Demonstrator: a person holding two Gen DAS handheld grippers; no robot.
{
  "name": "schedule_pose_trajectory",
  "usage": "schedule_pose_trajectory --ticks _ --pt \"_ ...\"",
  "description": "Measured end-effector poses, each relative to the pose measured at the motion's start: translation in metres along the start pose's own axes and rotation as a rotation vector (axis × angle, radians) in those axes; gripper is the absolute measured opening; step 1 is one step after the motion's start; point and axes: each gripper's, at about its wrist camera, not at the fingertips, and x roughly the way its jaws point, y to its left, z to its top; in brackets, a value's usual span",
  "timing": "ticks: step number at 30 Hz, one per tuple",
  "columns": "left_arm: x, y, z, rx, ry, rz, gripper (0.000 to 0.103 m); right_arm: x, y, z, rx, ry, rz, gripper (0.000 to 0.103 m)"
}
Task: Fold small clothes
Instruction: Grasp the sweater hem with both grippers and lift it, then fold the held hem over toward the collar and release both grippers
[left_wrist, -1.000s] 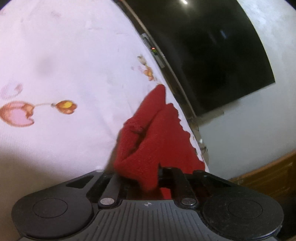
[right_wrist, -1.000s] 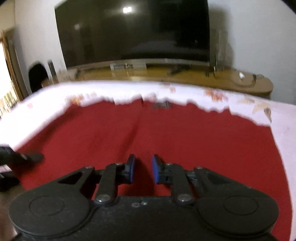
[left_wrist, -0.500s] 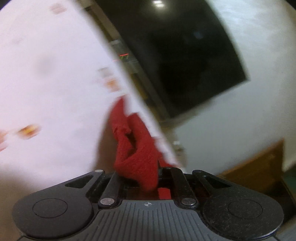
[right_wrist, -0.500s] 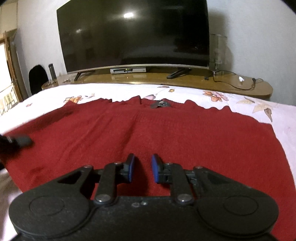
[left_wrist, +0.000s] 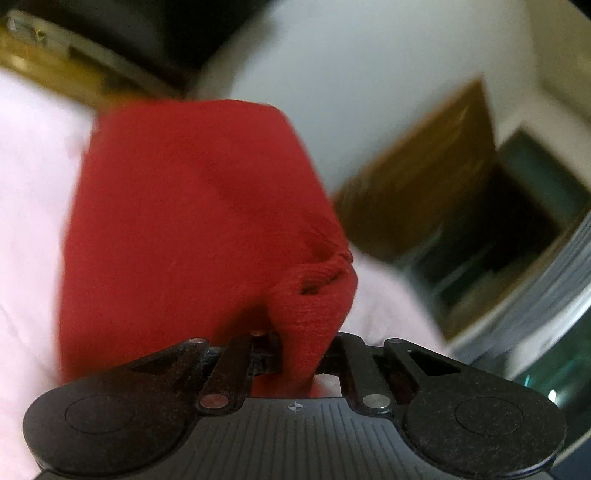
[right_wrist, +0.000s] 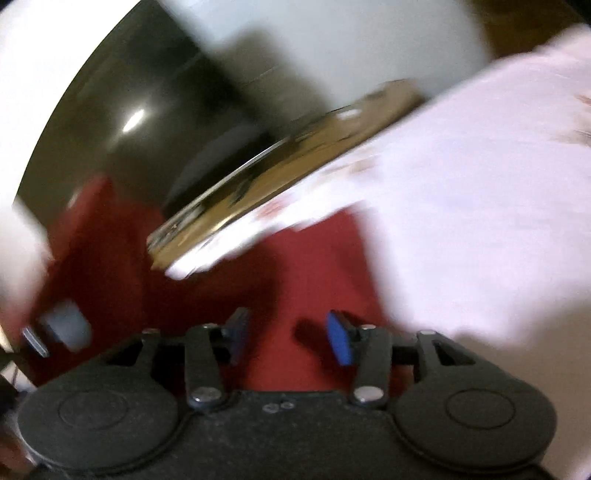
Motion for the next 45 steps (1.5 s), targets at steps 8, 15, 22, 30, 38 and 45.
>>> schedule_pose_trajectory --ticks 8,15,22,30,38,45 --pt "-0.008 -0.040 -0.017 0.204 0.037 0.037 0.075 -0.066 -0.048 0.010 0.080 -0.056 0.004 0.073" --pt "-0.060 0.017 0.015 0.079 -0.103 0.254 0.075 -0.041 -0.033 0.007 0.138 0.046 0.146 0.074" --pt "-0.067 0.068 0.012 -0.006 -0.074 0.379 0.075 -0.004 -0.021 0.006 0.165 0.198 0.177 0.073" --pt "-0.053 0.064 0.009 -0.011 -0.082 0.397 0.075 0.022 -0.006 0.008 0.075 0.230 0.139 0.045" --pt "-0.046 0.044 0.020 0.032 -0.116 0.377 0.075 -0.019 0.011 0.014 -0.061 0.070 0.185 0.013" --pt "-0.015 0.044 0.020 0.037 -0.030 0.403 0.077 -0.007 -0.029 -0.004 -0.005 0.151 0.095 0.014"
